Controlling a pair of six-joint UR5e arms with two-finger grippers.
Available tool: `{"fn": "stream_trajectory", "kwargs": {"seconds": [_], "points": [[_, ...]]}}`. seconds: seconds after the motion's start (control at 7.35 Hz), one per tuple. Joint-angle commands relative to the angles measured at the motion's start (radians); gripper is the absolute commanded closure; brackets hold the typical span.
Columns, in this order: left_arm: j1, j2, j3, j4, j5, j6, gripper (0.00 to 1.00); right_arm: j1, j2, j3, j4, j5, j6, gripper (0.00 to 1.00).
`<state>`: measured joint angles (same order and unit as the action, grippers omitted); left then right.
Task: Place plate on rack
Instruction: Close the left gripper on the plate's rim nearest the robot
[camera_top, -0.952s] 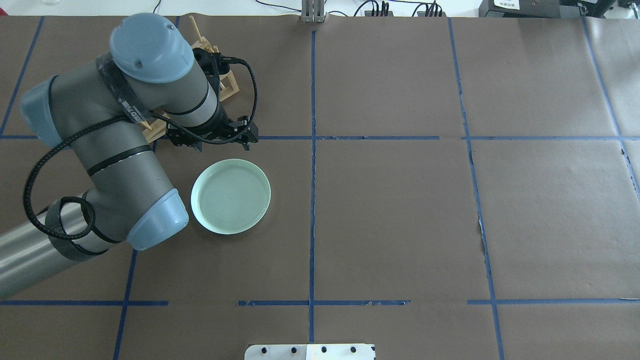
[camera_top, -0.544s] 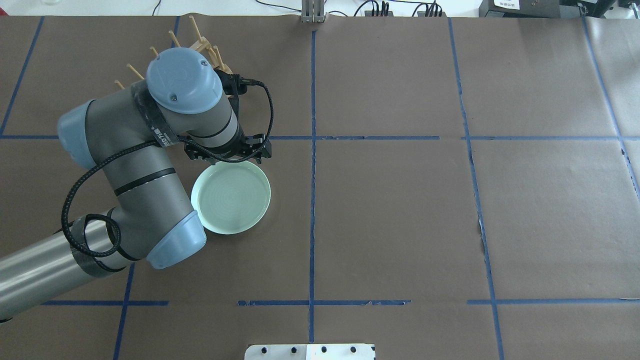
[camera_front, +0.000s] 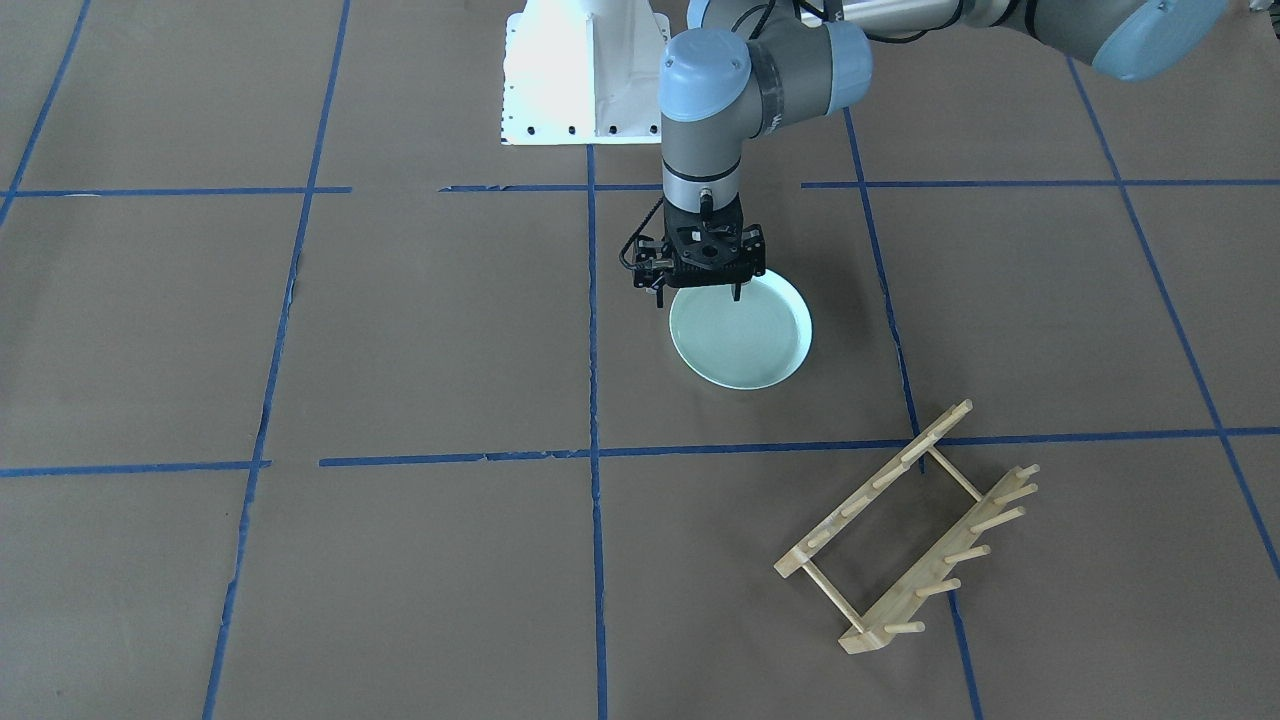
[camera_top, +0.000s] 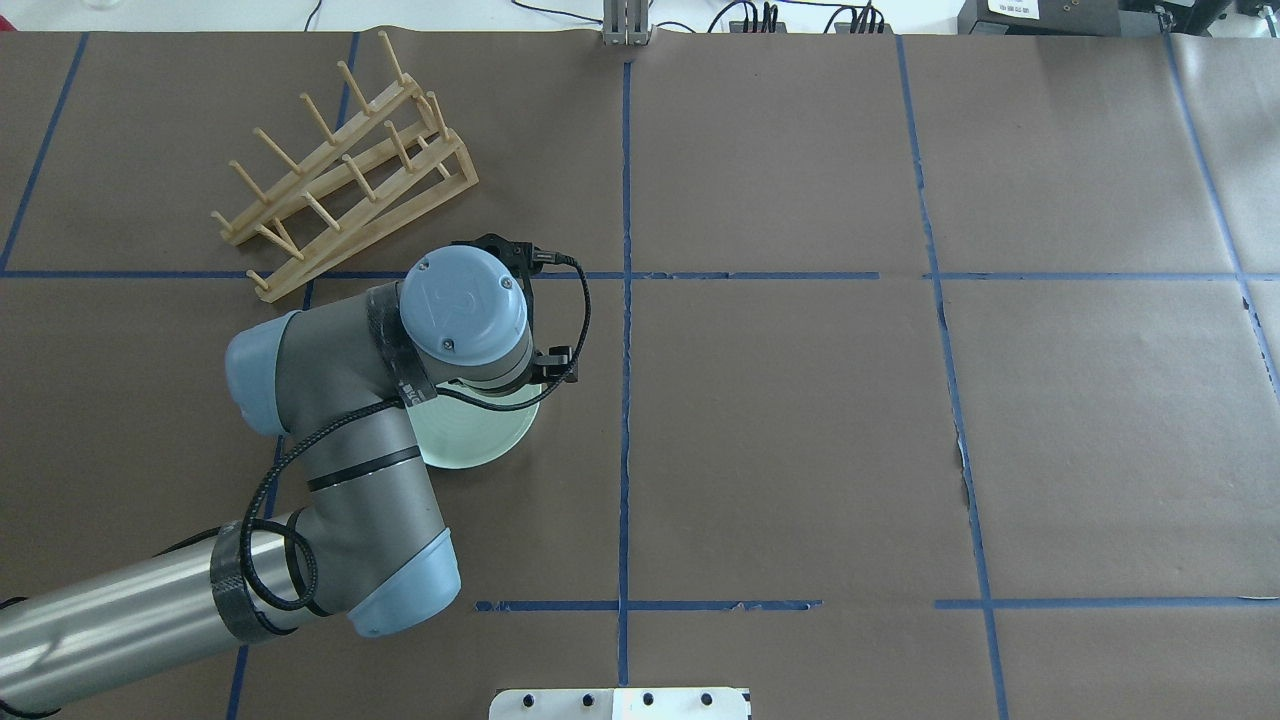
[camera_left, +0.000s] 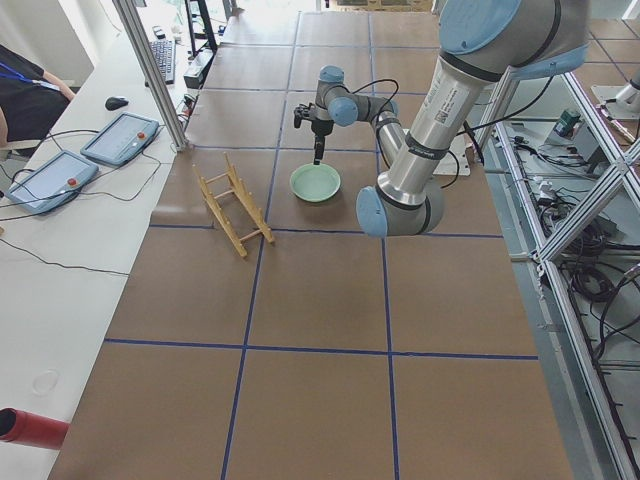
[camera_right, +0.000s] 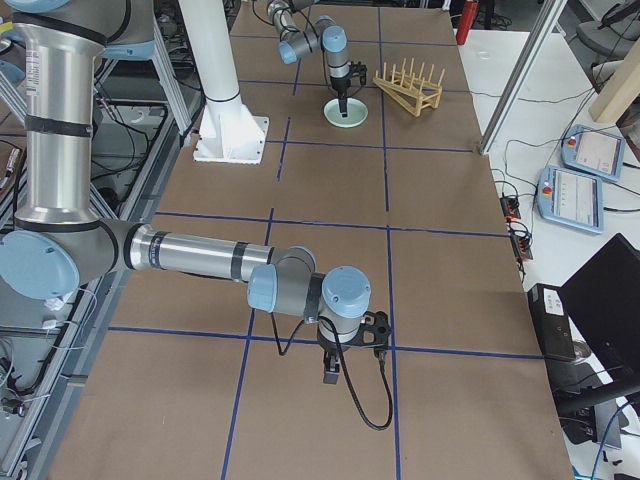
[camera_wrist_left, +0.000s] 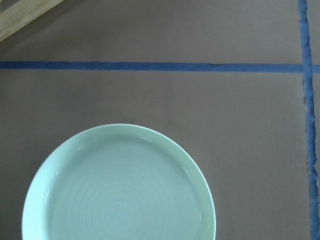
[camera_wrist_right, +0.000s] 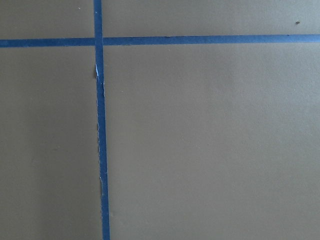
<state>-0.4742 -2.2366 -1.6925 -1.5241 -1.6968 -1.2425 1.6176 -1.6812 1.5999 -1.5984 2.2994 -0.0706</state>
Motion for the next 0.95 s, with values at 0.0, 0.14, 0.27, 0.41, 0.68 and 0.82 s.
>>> {"fn": "stream_trajectory", "kwargs": {"seconds": [0.0,0.14,0.27,0.41,0.68,0.82], "points": [[0.025,0.003,0.091,-0.134,0.009,-0.014,0.0,0.001,0.0,0.0,0.0,0.0,0.0,0.0],[0.032,0.003,0.117,-0.172,0.009,-0.014,0.0,-0.001,0.0,0.0,0.0,0.0,0.0,0.0],[0.032,0.003,0.119,-0.172,0.009,-0.014,0.0,0.001,0.0,0.0,0.0,0.0,0.0,0.0],[0.032,0.003,0.117,-0.171,0.009,-0.014,0.01,0.001,0.0,0.0,0.0,0.0,0.0,0.0],[0.032,0.005,0.111,-0.169,0.009,-0.009,0.4,0.001,0.0,-0.002,0.0,0.0,0.0,0.0],[0.031,0.005,0.111,-0.169,0.009,-0.006,0.6,0.001,0.0,0.0,0.0,0.0,0.0,0.0]]}}
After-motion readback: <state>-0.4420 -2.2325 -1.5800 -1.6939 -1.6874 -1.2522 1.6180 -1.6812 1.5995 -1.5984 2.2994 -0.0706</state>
